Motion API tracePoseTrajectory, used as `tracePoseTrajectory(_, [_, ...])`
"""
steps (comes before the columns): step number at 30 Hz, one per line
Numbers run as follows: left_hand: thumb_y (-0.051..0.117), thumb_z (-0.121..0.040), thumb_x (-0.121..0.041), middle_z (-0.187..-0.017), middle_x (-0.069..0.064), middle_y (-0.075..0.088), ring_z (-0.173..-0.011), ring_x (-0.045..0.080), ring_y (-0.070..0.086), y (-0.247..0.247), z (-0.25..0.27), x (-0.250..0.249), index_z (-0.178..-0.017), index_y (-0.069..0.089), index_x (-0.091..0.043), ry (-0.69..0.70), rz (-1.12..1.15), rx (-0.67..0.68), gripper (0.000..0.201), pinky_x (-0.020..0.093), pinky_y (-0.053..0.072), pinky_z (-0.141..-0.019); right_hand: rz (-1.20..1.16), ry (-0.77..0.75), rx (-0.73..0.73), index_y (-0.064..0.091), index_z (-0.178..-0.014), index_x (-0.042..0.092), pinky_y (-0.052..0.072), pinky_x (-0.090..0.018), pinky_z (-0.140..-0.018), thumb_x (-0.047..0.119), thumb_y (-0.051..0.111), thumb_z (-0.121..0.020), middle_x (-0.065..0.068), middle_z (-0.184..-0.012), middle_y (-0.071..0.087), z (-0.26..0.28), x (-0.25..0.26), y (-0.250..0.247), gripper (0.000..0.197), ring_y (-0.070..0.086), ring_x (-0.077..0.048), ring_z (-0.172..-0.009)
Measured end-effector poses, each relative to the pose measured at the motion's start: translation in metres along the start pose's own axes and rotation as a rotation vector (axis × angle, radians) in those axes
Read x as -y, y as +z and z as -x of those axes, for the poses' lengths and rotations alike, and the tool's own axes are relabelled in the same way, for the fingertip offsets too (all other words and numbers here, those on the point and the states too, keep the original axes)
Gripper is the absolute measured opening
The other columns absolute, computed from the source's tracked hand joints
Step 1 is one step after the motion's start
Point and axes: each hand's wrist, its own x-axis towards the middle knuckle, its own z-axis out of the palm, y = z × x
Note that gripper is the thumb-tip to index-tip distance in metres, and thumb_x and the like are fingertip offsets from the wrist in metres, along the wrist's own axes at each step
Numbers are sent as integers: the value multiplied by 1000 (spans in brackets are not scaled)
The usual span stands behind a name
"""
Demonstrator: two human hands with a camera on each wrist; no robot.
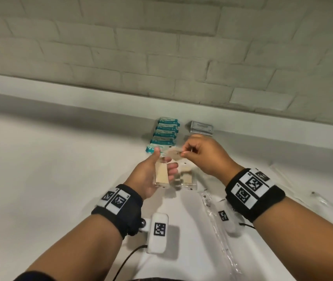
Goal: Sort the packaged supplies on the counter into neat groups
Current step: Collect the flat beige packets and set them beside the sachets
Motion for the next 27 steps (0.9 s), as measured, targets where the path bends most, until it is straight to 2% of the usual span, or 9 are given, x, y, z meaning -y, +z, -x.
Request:
tracePoseTrajectory(3, [59, -90, -10, -101, 17, 68, -74, 24, 70, 0, 5, -5, -121, 58, -3, 6, -1, 50, 31, 31, 56, -54, 177, -162, 68, 75, -84, 23, 43, -25, -76, 18, 74, -80, 13, -94, 56, 5, -4, -3, 6, 53, -7, -86])
tracePoseTrajectory(6, [61, -85, 4, -115, 20, 65, -97, 35, 65, 3, 6, -8, -120, 60, -7, 104, -80, 42, 38, 44, 57, -74, -44, -20, 63, 75, -92, 23, 43, -17, -77, 12, 69, -85, 10, -99, 58, 7, -4, -5, 15, 56, -6, -88])
tracePoseTrajectory(8, [67, -77, 2, -115, 19, 66, -105, 36, 64, 7, 8, -8, -118, 62, -5, 182, -149, 24, 41, 51, 49, -95, -252, 115, 33, 69, -104, 24, 45, -17, -76, 16, 69, -85, 10, -96, 61, 6, 0, -7, 20, 58, -4, -85])
tracePoseTrajectory(10, [74, -69, -4, -115, 19, 68, -106, 36, 65, 10, 10, -8, -118, 62, -4, 236, -215, 20, 50, 52, 46, -100, -320, 203, 74, 68, -101, 23, 48, -22, -71, 17, 73, -82, 7, -85, 64, 3, 6, -9, 20, 58, -6, -75])
tracePoseTrajectory(13, [73, -75, 2, -113, 19, 68, -106, 36, 65, 9, 13, -6, -112, 64, -8, 271, -271, -3, 40, 50, 47, -100, -282, 261, 138, 68, -74, 20, 46, -20, -59, 9, 75, -79, 7, -67, 64, -1, 12, -10, 14, 55, -6, -59])
tracePoseTrajectory(16, [70, -79, 2, -112, 18, 68, -102, 34, 67, 5, 13, -5, -110, 64, -10, 268, -252, 31, 34, 46, 50, -96, -318, 295, 189, 67, -71, 16, 43, -16, -53, 5, 74, -78, 6, -63, 65, -4, 10, -15, 15, 54, -4, -54])
tracePoseTrajectory(21, [56, -95, -15, -84, 10, 63, -69, 18, 61, -4, 9, -4, -100, 60, -10, 180, -42, -23, 8, 26, 56, -62, -3, 383, 161, 64, -78, 16, 44, -24, -64, 8, 65, -87, 7, -73, 61, -16, -16, -13, 12, 54, -9, -69])
tracePoseTrajectory(23, [51, -98, -15, -80, 8, 61, -69, 20, 60, -8, 4, -5, -101, 57, -8, 97, 67, -81, 10, 27, 57, -59, 40, 384, 187, 62, -80, 15, 42, -23, -64, 8, 64, -88, 6, -74, 58, -19, -23, -6, 10, 55, -12, -75])
tracePoseTrajectory(27, [40, -91, 7, -101, 13, 64, -84, 26, 65, -17, 0, -7, -112, 49, -7, 4, 141, -85, 27, 41, 57, -67, 93, 360, 244, 66, -87, 12, 44, -26, -72, 9, 64, -87, 5, -82, 60, -26, -26, 11, 4, 57, -14, -83])
